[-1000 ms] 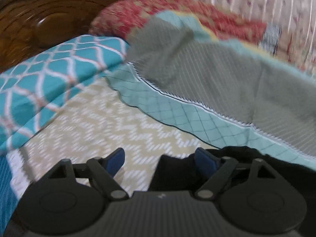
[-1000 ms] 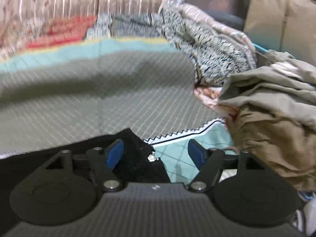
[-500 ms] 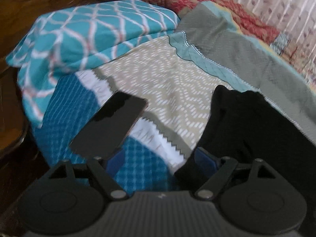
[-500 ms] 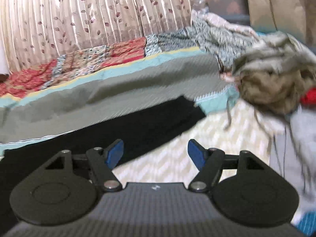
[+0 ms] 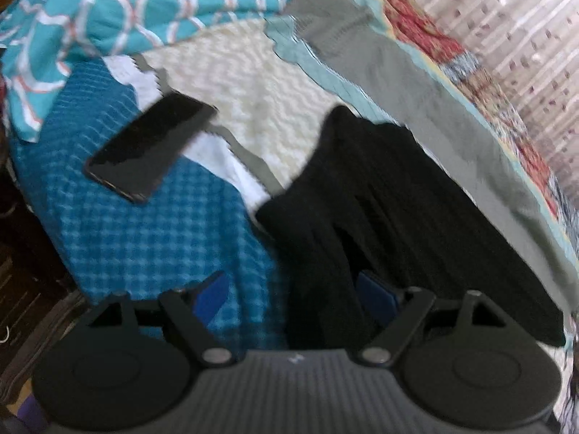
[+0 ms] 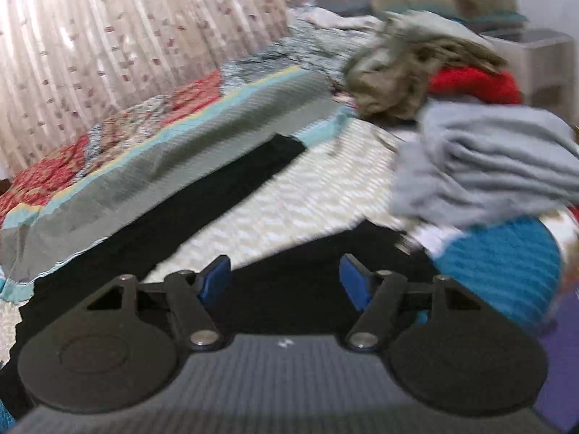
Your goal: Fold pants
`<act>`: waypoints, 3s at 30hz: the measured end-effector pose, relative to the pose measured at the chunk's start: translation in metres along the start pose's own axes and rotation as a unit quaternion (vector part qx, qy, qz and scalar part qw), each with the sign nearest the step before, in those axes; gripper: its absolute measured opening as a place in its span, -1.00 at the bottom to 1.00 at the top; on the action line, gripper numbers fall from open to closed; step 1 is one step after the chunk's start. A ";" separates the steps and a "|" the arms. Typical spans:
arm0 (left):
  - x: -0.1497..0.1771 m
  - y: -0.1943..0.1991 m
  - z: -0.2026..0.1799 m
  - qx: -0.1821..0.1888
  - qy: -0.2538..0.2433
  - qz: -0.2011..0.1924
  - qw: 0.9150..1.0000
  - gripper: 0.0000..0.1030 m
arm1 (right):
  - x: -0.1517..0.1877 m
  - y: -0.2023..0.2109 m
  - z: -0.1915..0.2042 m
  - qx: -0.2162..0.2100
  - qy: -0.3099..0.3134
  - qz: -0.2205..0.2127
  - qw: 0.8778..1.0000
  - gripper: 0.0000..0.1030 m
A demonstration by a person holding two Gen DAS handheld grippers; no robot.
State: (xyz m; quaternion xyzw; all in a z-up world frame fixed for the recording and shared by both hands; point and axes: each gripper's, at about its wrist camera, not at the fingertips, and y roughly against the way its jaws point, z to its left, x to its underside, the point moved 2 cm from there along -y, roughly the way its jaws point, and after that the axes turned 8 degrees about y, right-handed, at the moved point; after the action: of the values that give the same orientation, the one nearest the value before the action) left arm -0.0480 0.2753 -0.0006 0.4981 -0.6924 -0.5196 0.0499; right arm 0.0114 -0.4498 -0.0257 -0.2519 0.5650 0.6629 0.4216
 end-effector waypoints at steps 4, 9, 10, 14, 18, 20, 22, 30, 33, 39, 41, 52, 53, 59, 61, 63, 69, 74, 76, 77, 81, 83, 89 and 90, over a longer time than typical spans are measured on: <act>0.009 -0.018 -0.012 -0.004 -0.011 0.018 1.000 0.56 | 0.020 0.018 -0.022 0.038 -0.037 0.000 0.999 0.17; 0.013 -0.039 -0.017 -0.033 -0.014 0.031 0.999 -0.33 | 0.037 0.026 -0.039 0.046 -0.089 0.002 0.995 0.12; 0.013 -0.042 -0.017 -0.036 -0.013 0.033 0.999 -0.70 | 0.038 0.023 -0.039 0.044 -0.095 0.005 0.995 0.12; 0.011 -0.026 -0.009 -0.037 0.009 0.023 0.999 -0.79 | 0.042 0.002 -0.039 0.054 -0.105 0.025 0.993 0.10; 0.014 -0.002 0.005 -0.051 -0.004 0.009 0.999 -0.77 | 0.044 -0.010 -0.042 0.062 -0.113 0.034 0.991 0.08; 0.018 -0.007 0.015 -0.069 -0.003 0.029 0.997 -0.51 | 0.044 -0.015 -0.040 0.069 -0.103 0.040 0.991 0.08; 0.023 -0.003 0.022 -0.079 0.009 0.042 0.996 -0.01 | 0.042 -0.017 -0.038 0.080 -0.094 0.043 0.991 0.08; -0.025 0.085 -0.007 -0.002 0.012 -0.078 0.997 0.05 | -0.015 -0.014 -0.017 0.061 -0.042 0.002 0.997 0.10; -0.056 0.070 -0.073 -0.052 -0.126 -0.143 0.980 0.26 | -0.063 -0.041 -0.002 0.025 -0.024 0.002 0.999 0.10; -0.071 -0.057 -0.203 -0.092 -0.402 -0.155 0.898 0.54 | -0.145 -0.139 0.053 -0.037 0.032 0.039 0.998 0.11; -0.075 -0.101 -0.230 -0.077 -0.421 -0.130 0.894 0.54 | -0.159 -0.175 0.065 -0.035 0.039 0.054 0.997 0.14; -0.058 -0.236 -0.249 -0.112 -0.494 -0.096 0.857 0.45 | -0.195 -0.327 0.053 0.040 0.029 0.072 0.996 0.34; -0.057 -0.238 -0.245 -0.116 -0.499 -0.091 0.854 0.34 | -0.195 -0.337 0.049 0.044 0.024 0.075 0.996 0.34; -0.057 -0.258 -0.240 -0.129 -0.500 -0.076 0.853 -0.75 | -0.192 -0.388 0.042 0.070 0.029 0.092 0.993 0.37; -0.053 -0.260 -0.243 -0.140 -0.510 -0.082 0.845 -0.78 | -0.189 -0.401 0.047 0.078 0.053 0.099 0.991 0.43; -0.052 -0.261 -0.246 -0.147 -0.515 -0.085 0.840 -0.79 | -0.184 -0.409 0.053 0.090 0.087 0.102 0.987 0.41; -0.061 -0.236 -0.248 -0.140 -0.481 -0.118 0.857 -0.83 | -0.186 -0.396 0.065 0.084 0.151 0.092 0.981 -0.58; -0.061 -0.182 -0.246 -0.116 -0.454 -0.156 0.870 -0.83 | -0.200 -0.334 0.053 0.058 0.098 0.036 0.993 -0.63; -0.059 -0.153 -0.241 -0.104 -0.438 -0.169 0.877 -0.83 | -0.200 -0.305 0.048 0.049 0.083 0.019 0.995 -0.64; -0.057 -0.137 -0.237 -0.095 -0.428 -0.177 0.881 -0.83 | -0.199 -0.288 0.045 0.041 0.073 0.009 0.996 -0.64; -0.039 -0.074 -0.218 -0.063 -0.405 -0.196 0.891 -0.83 | -0.185 -0.218 0.024 0.022 0.030 -0.025 0.999 -0.65; -0.025 -0.045 -0.205 -0.052 -0.399 -0.205 0.892 -0.83 | -0.172 -0.185 0.012 0.019 0.012 -0.036 0.999 -0.65; 0.018 0.023 -0.153 -0.021 -0.366 -0.202 0.908 -0.84 | -0.113 -0.095 -0.025 0.008 -0.031 -0.045 0.998 -0.65; 0.026 0.030 -0.143 -0.018 -0.361 -0.195 0.912 -0.84 | -0.100 -0.084 -0.031 0.006 -0.037 -0.041 0.998 -0.65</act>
State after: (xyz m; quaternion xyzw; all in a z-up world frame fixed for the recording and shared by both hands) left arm 0.0044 0.1594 0.0758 0.4008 -0.5431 -0.6755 -0.2969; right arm 0.1293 -0.5067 0.0034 -0.2475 0.5424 0.6504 0.4707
